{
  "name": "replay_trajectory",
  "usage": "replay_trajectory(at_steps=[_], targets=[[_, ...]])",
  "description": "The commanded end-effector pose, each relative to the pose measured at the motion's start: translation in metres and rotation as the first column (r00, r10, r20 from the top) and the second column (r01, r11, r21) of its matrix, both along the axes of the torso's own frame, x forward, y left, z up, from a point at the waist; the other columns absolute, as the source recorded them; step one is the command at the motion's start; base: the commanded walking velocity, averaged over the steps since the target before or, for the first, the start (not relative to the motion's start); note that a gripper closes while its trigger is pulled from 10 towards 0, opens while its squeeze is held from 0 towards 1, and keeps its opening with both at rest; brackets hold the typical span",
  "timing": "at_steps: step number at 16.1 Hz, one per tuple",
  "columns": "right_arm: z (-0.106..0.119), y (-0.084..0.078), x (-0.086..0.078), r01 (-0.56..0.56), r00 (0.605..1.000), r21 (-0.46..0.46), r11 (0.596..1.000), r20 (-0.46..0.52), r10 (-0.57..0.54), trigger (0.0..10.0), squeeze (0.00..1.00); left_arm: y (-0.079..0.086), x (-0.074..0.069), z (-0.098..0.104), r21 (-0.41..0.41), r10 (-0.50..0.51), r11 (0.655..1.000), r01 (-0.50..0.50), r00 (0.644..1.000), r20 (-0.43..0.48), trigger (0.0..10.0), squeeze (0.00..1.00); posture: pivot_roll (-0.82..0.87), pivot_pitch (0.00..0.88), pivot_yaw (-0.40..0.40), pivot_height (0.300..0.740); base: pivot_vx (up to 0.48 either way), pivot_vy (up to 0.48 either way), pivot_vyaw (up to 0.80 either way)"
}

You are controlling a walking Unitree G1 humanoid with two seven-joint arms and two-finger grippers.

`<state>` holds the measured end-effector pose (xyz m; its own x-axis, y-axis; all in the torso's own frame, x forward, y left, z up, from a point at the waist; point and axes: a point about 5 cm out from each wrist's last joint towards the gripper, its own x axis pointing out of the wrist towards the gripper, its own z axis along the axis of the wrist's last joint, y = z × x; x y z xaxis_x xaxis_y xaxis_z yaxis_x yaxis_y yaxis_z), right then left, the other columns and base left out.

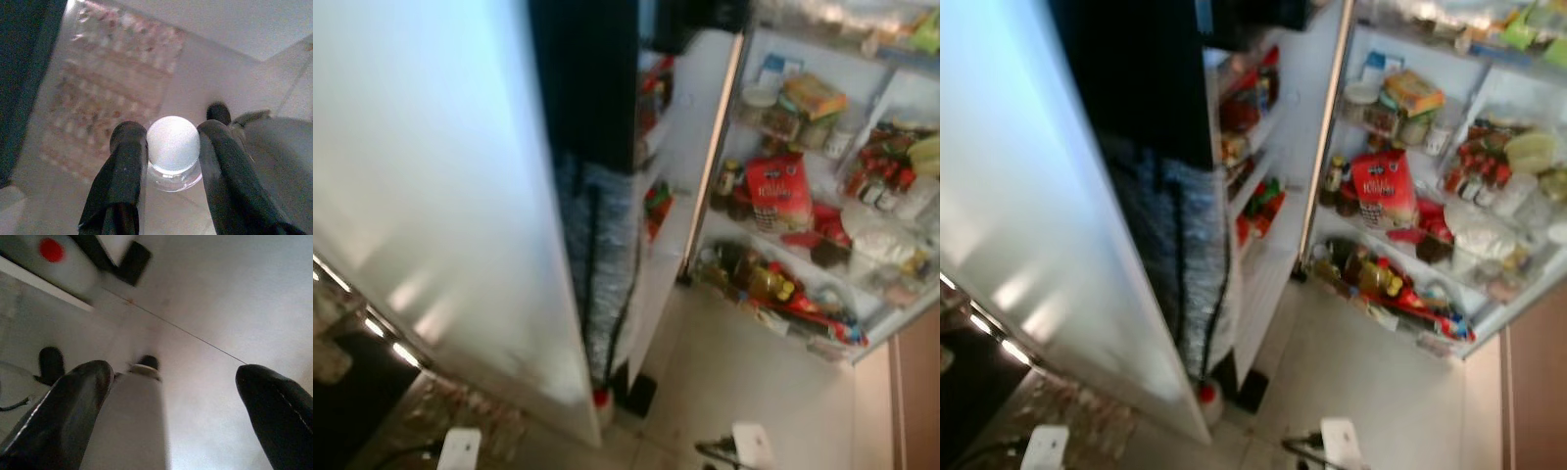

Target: Restocking fridge

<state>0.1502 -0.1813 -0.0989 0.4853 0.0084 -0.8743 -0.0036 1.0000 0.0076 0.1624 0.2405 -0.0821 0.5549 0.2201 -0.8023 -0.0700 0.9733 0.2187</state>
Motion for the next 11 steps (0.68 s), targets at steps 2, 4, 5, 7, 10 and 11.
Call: replay_trajectory(at_steps=[2, 4, 5, 7, 10, 11], targets=[[-0.0015, 0.0004, -0.0037, 0.014, 1.000, -0.012, 1.000, -0.007, -0.014, 10.0, 0.00, 0.0024, -0.0048, -0.0016, 0.014, -0.023, 1.000, 0.024, 0.999, -0.027, 10.0, 0.00, 0.01, 0.053, 0.002, 0.736, 0.000, -0.454, 0.00], [-0.0016, 0.0005, -0.0041, 0.005, 1.000, -0.007, 1.000, -0.005, -0.005, 10.0, 0.00, 0.0023, -0.0052, -0.0018, 0.013, -0.023, 1.000, 0.023, 0.999, -0.028, 10.0, 0.00, 0.02, 0.047, 0.001, 0.736, 0.000, -0.454, 0.40], [-0.0015, 0.0006, -0.0042, -0.016, 1.000, -0.012, 1.000, -0.001, 0.016, 10.0, 0.00, 0.0023, -0.0058, -0.0020, 0.012, -0.022, 1.000, 0.022, 0.999, -0.028, 10.0, 0.00, 0.02, 0.043, 0.001, 0.736, 0.000, -0.442, 0.80], [-0.0016, 0.0007, -0.0047, -0.010, 1.000, -0.006, 1.000, -0.001, 0.010, 10.0, 0.00, 0.0019, -0.0064, -0.0023, 0.013, -0.022, 1.000, 0.022, 0.999, -0.029, 10.0, 0.00, 0.01, 0.033, -0.001, 0.736, 0.000, -0.435, 0.80], [-0.0003, -0.0032, -0.0026, 0.058, 0.998, 0.017, 0.998, 0.018, -0.059, 10.0, 0.00, 0.0011, -0.0062, -0.0025, 0.012, -0.021, 1.000, 0.022, 0.999, -0.028, 10.0, 0.00, 0.01, 0.025, -0.006, 0.736, 0.000, -0.425, 0.74], [-0.0001, -0.0031, -0.0023, 0.065, 0.998, 0.028, 0.997, 0.019, -0.066, 10.0, 0.00, 0.0009, -0.0061, -0.0025, 0.012, -0.021, 1.000, 0.022, 0.999, -0.027, 10.0, 0.00, 0.01, 0.026, -0.006, 0.736, 0.000, -0.420, 0.00]])
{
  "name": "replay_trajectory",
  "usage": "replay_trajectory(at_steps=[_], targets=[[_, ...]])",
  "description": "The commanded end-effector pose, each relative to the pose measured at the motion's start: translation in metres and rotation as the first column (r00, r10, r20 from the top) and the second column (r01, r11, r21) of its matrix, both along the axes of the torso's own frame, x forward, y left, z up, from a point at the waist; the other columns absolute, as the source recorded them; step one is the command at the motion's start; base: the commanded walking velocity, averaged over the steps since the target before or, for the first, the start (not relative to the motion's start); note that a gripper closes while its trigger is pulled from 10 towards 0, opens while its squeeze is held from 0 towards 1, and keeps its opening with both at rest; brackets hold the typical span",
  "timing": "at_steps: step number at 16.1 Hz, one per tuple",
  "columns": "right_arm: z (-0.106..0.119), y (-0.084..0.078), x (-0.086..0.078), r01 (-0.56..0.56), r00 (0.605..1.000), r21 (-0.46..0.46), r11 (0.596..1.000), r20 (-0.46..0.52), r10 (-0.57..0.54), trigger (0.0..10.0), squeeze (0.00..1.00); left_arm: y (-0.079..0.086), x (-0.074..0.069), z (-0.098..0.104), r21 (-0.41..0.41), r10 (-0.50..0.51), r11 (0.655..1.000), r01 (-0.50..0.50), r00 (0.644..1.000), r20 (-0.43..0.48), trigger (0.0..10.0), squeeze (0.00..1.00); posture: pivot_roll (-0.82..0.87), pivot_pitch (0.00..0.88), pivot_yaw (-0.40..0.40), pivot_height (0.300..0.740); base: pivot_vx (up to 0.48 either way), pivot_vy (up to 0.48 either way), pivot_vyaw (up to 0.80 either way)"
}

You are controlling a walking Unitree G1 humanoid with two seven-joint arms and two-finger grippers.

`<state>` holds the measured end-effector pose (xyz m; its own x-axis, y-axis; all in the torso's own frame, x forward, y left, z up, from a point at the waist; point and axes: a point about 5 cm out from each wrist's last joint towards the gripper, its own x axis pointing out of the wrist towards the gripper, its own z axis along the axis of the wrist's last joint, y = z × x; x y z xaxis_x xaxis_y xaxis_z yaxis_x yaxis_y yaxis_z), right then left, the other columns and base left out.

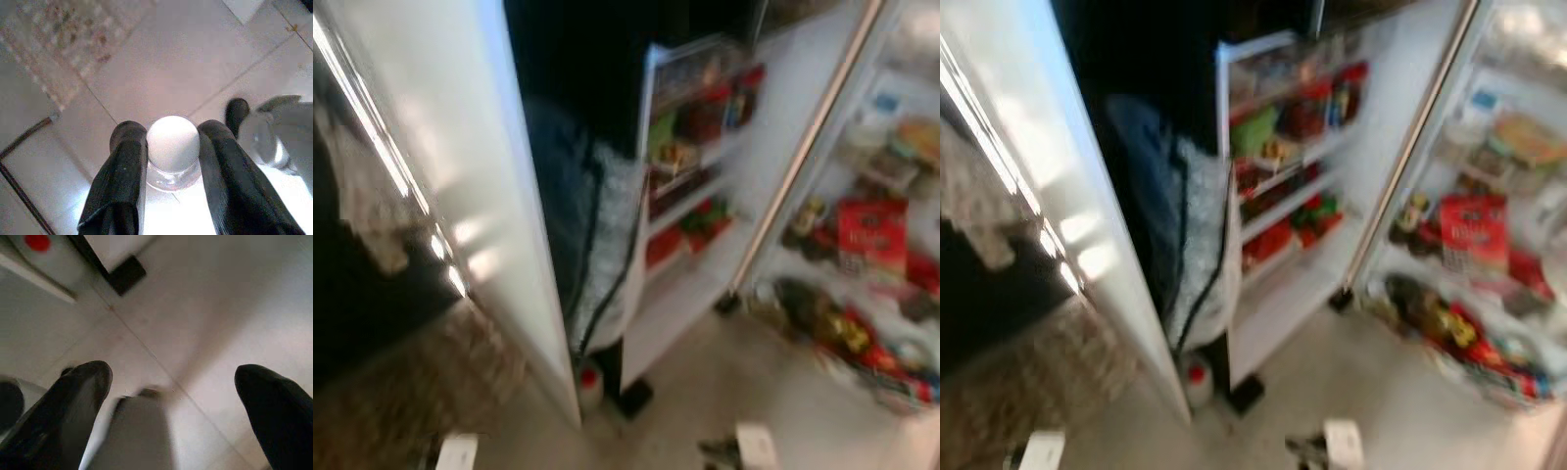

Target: Restocking fridge

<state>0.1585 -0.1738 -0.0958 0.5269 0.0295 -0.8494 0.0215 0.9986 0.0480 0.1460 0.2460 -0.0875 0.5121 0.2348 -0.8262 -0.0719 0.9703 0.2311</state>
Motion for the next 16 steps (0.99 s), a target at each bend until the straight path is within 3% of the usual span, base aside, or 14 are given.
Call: replay_trajectory(at_steps=[1, 3, 9, 13, 16], targets=[[-0.0027, -0.0119, -0.0098, 0.020, 0.999, -0.019, 1.000, -0.025, -0.020, 10.0, 0.00, -0.0049, 0.0106, 0.0030, 0.001, -0.032, 0.999, 0.032, 0.999, 0.023, 10.0, 0.00, 0.01, 0.031, -0.009, 0.736, 0.000, -0.424, 0.00], [-0.0005, -0.0196, -0.0073, 0.014, 1.000, -0.056, 0.998, -0.006, -0.014, 10.0, 0.00, -0.0056, 0.0120, 0.0033, -0.001, -0.023, 1.000, 0.023, 0.999, 0.028, 10.0, 0.00, 0.01, 0.049, -0.011, 0.736, 0.000, -0.420, 0.80], [-0.0006, -0.0162, -0.0076, -0.018, 1.000, -0.002, 1.000, -0.003, 0.018, 10.0, 0.00, -0.0055, 0.0130, 0.0037, -0.003, -0.012, 1.000, 0.012, 0.999, 0.032, 10.0, 0.00, 0.01, 0.068, -0.014, 0.736, 0.000, -0.421, 0.80], [-0.0007, -0.0124, -0.0067, -0.007, 1.000, 0.009, 1.000, 0.001, 0.007, 10.0, 0.00, -0.0060, 0.0138, 0.0039, -0.005, -0.006, 1.000, 0.006, 0.999, 0.037, 10.0, 0.00, 0.01, 0.077, -0.015, 0.736, 0.000, -0.416, 0.00], [-0.0003, -0.0119, -0.0057, -0.042, 0.999, -0.003, 0.999, 0.002, 0.042, 10.0, 0.00, -0.0065, 0.0138, 0.0038, -0.005, 0.002, 1.000, -0.002, 0.999, 0.039, 10.0, 0.00, 0.01, 0.079, -0.019, 0.736, 0.000, -0.401, 0.80]])
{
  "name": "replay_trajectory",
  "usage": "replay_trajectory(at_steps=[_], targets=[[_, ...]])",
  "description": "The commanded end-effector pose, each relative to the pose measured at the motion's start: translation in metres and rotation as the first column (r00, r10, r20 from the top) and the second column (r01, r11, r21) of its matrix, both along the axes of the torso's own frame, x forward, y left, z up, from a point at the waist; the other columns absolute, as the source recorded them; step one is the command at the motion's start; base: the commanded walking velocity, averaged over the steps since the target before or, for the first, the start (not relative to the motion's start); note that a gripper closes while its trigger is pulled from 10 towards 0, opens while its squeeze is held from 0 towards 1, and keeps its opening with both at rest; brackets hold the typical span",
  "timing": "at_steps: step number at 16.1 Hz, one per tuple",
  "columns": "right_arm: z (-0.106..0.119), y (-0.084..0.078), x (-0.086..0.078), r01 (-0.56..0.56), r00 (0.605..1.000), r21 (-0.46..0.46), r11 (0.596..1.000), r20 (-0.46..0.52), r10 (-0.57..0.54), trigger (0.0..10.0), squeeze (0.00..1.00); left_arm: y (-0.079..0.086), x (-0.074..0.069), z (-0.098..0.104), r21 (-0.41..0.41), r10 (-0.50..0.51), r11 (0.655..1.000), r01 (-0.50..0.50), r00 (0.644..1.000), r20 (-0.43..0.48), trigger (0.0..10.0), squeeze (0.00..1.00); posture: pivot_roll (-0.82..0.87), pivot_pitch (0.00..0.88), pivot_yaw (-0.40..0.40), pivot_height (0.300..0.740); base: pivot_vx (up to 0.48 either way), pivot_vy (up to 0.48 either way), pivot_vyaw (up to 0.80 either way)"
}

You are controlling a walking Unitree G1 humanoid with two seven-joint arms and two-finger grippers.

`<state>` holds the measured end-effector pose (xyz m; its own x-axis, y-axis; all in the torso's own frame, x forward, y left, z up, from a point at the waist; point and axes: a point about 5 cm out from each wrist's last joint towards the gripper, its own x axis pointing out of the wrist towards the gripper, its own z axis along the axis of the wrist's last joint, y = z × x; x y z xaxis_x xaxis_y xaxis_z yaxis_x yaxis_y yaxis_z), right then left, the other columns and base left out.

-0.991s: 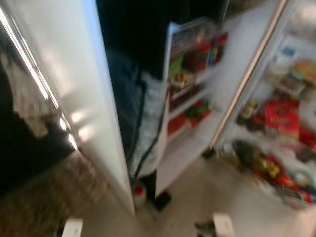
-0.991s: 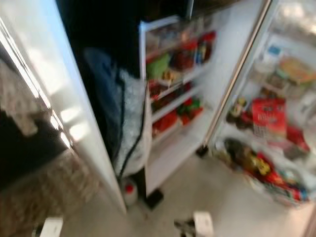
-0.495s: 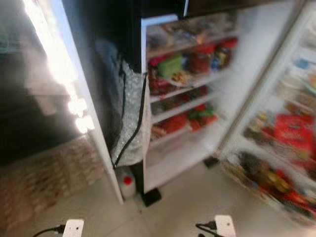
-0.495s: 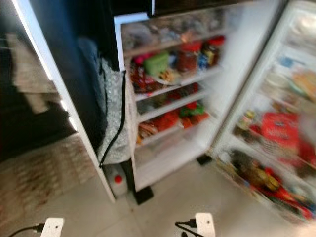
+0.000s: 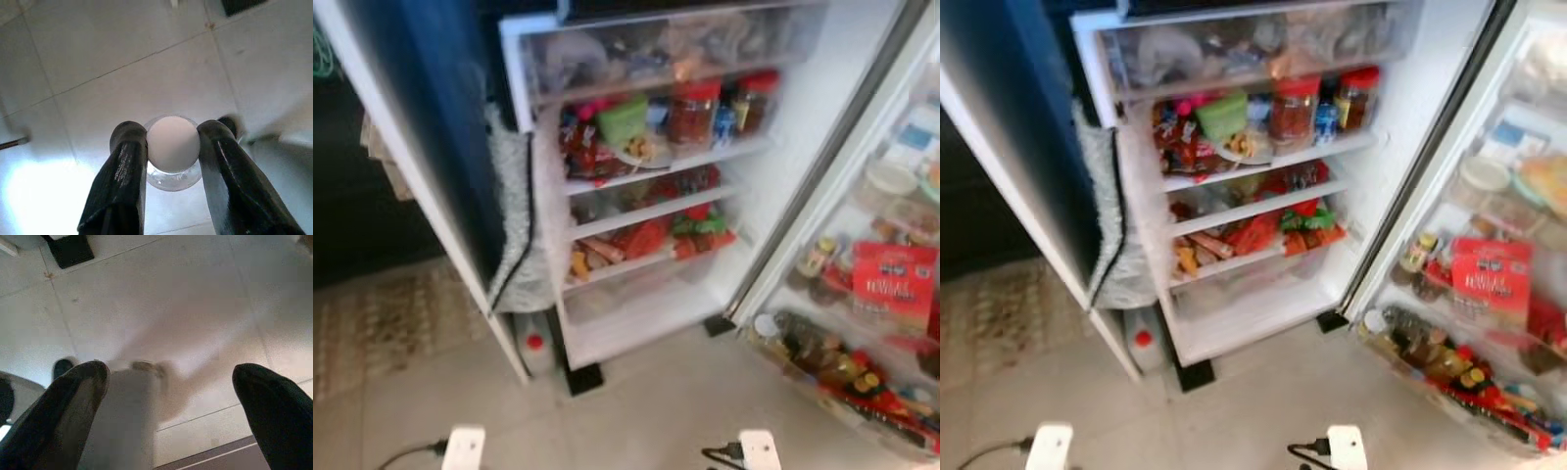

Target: Restocking fridge

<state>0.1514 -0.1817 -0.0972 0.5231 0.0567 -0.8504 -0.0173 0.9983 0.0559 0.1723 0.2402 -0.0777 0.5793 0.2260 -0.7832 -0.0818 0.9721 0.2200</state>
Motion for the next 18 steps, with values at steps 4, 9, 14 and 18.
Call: replay_trajectory(at_steps=[4, 9, 14, 18], targets=[[0.002, -0.003, 0.004, 0.040, 0.999, 0.012, 0.999, 0.023, -0.040, 10.0, 0.00, -0.001, -0.012, -0.006, -0.003, 0.013, 1.000, -0.013, 0.999, -0.041, 10.0, 0.00, 0.01, 0.080, -0.020, 0.736, 0.000, -0.401, 0.20], [0.003, -0.003, 0.005, 0.057, 0.998, 0.018, 0.998, 0.030, -0.057, 10.0, 0.00, -0.001, -0.011, -0.006, -0.003, 0.005, 1.000, -0.005, 0.999, -0.040, 10.0, 0.00, 0.01, 0.078, -0.015, 0.736, 0.000, -0.400, 0.00], [0.004, -0.002, 0.009, 0.057, 0.997, 0.017, 0.998, 0.041, -0.058, 10.0, 0.00, -0.002, -0.011, -0.006, -0.020, -0.020, 1.000, 0.019, 0.999, -0.048, 10.0, 0.00, 0.01, 0.076, -0.015, 0.736, 0.000, -0.067, 0.00], [0.007, -0.002, 0.013, 0.064, 0.995, 0.028, 0.998, 0.076, -0.066, 10.0, 0.00, -0.003, -0.011, -0.006, -0.021, -0.006, 1.000, 0.005, 0.999, -0.042, 10.0, 0.00, 0.01, 0.069, -0.016, 0.736, 0.000, 0.000, 0.00]])
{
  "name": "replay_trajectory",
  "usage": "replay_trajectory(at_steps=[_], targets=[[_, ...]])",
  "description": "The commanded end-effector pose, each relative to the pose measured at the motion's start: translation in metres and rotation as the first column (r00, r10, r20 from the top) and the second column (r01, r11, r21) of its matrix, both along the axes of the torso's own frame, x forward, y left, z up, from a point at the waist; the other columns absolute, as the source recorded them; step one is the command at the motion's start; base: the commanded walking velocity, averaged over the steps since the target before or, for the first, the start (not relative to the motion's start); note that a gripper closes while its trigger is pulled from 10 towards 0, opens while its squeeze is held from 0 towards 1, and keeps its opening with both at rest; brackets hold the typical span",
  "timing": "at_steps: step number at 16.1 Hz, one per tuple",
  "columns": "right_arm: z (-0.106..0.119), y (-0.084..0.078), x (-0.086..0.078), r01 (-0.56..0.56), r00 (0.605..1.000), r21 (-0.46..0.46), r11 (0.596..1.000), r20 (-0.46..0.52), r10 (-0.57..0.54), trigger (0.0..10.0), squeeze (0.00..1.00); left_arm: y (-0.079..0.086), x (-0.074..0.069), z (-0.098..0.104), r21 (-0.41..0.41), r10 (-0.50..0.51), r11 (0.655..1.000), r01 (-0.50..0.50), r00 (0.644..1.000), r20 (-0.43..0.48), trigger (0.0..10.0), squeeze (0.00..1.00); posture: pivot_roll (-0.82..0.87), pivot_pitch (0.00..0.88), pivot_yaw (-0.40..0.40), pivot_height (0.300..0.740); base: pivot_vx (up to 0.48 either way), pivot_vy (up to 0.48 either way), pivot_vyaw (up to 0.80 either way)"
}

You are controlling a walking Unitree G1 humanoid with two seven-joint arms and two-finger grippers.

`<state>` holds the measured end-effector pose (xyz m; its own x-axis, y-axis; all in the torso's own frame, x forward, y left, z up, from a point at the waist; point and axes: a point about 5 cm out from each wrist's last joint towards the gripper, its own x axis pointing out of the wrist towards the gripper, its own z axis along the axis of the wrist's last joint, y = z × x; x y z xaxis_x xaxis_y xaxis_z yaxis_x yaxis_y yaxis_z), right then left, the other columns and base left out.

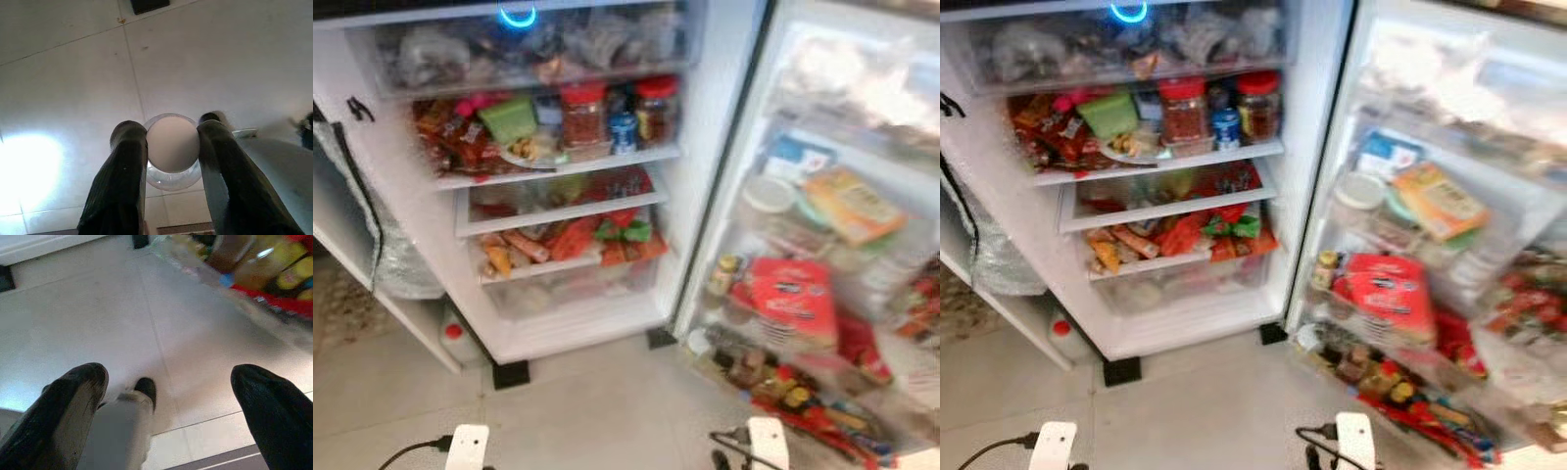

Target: Restocking fridge

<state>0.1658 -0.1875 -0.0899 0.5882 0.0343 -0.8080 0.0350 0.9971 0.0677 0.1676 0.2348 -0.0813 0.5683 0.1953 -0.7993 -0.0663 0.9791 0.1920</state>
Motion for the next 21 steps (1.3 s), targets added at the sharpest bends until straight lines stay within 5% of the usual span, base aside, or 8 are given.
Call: replay_trajectory(at_steps=[1, 5, 21], targets=[[-0.0009, 0.0041, -0.0014, -0.006, 1.000, 0.011, 1.000, 0.000, 0.006, 10.0, 0.00, 0.0030, -0.0070, -0.0025, 0.010, 0.007, 1.000, -0.006, 1.000, -0.025, 10.0, 0.00, 0.01, 0.069, -0.016, 0.736, 0.000, 0.000, 0.00], [-0.0012, 0.0044, -0.0021, -0.036, 0.999, -0.002, 0.999, -0.001, 0.036, 10.0, 0.00, 0.0034, -0.0078, -0.0027, 0.010, 0.017, 1.000, -0.017, 1.000, -0.023, 10.0, 0.00, 0.01, 0.072, -0.018, 0.736, 0.000, 0.000, 0.20], [-0.0025, 0.0022, -0.0064, -0.056, 0.998, -0.033, 0.998, -0.004, 0.055, 10.0, 0.00, 0.0037, -0.0079, -0.0025, 0.012, 0.027, 1.000, -0.027, 1.000, -0.016, 10.0, 0.00, 0.01, 0.086, -0.020, 0.736, 0.315, 0.000, 0.06]])
